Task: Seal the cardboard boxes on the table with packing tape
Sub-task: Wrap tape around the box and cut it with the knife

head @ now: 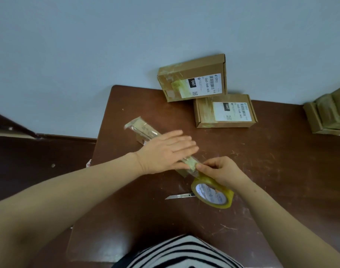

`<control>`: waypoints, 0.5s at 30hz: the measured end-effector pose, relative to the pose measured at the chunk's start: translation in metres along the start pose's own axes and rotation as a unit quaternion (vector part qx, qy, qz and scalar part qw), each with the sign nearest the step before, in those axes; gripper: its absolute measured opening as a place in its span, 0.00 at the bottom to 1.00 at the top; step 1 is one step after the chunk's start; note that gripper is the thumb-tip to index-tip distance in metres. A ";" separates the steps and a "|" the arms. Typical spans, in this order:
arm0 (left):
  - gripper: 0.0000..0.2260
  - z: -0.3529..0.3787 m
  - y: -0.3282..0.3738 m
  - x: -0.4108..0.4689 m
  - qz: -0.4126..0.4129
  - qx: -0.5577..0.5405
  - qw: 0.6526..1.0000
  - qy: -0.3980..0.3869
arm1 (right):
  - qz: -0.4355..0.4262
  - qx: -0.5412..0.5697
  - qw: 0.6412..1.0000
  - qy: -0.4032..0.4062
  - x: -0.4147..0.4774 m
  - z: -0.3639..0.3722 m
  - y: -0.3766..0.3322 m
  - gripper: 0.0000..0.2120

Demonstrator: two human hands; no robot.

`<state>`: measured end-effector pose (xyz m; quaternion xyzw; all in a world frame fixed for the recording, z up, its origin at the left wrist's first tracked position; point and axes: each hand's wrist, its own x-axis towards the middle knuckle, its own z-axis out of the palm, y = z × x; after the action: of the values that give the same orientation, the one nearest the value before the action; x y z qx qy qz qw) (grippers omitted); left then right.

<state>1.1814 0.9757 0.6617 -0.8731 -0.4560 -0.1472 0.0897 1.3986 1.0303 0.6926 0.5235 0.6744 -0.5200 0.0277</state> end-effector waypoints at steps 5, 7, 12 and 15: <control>0.16 0.007 0.011 0.006 0.005 -0.032 0.999 0.031 | -0.012 -0.018 1.000 0.006 0.001 0.004 0.003 0.10; 0.18 0.006 0.009 0.007 0.009 -0.044 0.999 0.022 | -0.013 -0.013 1.000 0.005 0.001 0.002 0.003 0.10; 0.24 -0.014 -0.040 -0.016 -0.171 0.034 0.984 -0.022 | -0.008 -0.023 1.000 -0.002 0.001 0.001 0.003 0.07; 0.31 -0.019 -0.063 -0.037 -0.312 0.026 0.946 -0.081 | -0.008 -0.025 1.000 -0.009 0.001 0.004 0.005 0.08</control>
<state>1.1067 0.9777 0.6681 -0.6937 -0.7149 -0.0841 0.0250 1.4001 1.0278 0.6874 0.5129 0.6910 -0.5075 0.0427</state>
